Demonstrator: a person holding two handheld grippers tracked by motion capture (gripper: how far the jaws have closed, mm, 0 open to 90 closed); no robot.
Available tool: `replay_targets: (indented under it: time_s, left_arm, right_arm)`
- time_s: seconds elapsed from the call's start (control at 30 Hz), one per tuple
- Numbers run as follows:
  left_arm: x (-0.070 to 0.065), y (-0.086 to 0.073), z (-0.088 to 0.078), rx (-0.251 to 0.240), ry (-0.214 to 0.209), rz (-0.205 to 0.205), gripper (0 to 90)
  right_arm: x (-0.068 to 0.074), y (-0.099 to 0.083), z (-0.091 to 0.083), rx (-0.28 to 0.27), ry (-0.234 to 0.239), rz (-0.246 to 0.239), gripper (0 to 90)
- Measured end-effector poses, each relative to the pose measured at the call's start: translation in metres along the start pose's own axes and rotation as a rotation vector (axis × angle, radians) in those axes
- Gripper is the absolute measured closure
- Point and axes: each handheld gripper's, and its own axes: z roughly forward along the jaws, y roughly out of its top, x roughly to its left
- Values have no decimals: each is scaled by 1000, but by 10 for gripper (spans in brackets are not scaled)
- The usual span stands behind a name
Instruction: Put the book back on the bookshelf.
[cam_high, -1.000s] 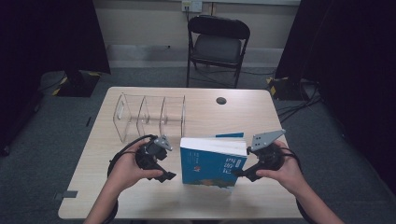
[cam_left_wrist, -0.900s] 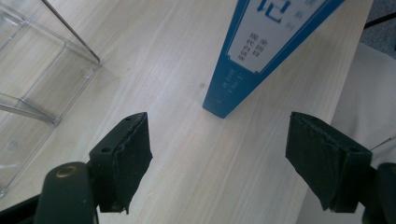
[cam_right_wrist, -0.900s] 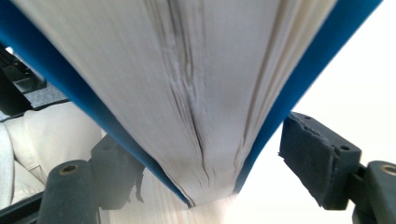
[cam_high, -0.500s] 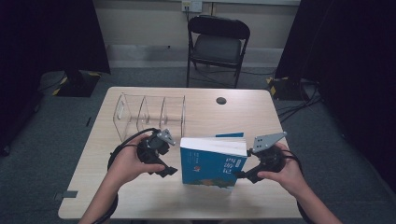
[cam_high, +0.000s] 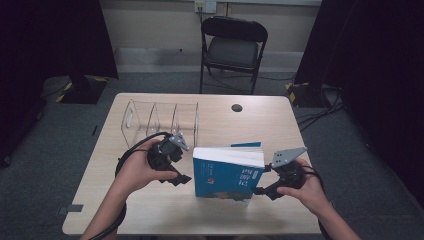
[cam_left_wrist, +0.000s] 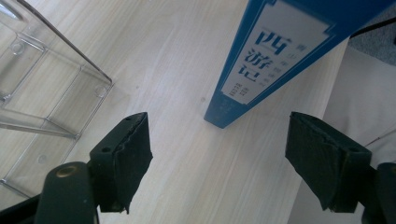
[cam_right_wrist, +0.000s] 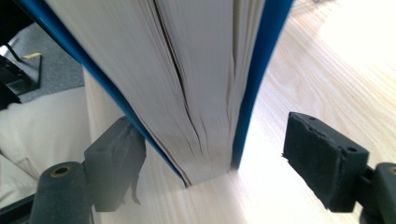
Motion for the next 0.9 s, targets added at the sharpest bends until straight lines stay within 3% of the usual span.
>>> replay_targets:
  time_s: [0.37,0.7,0.73,0.9]
  left_arm:
    - [-2,14,-8,-9,-4,23,219]
    - [-6,28,-8,-21,-8,61,214]
    - [-8,29,-8,-31,-10,45,214]
    - [-6,38,-11,-13,-8,80,214]
  right_arm:
    - [-7,-35,15,69,-26,32,179]
    - [-13,-61,20,94,-55,80,180]
    - [-14,-64,20,97,-59,82,180]
    - [-15,-75,21,115,-74,94,185]
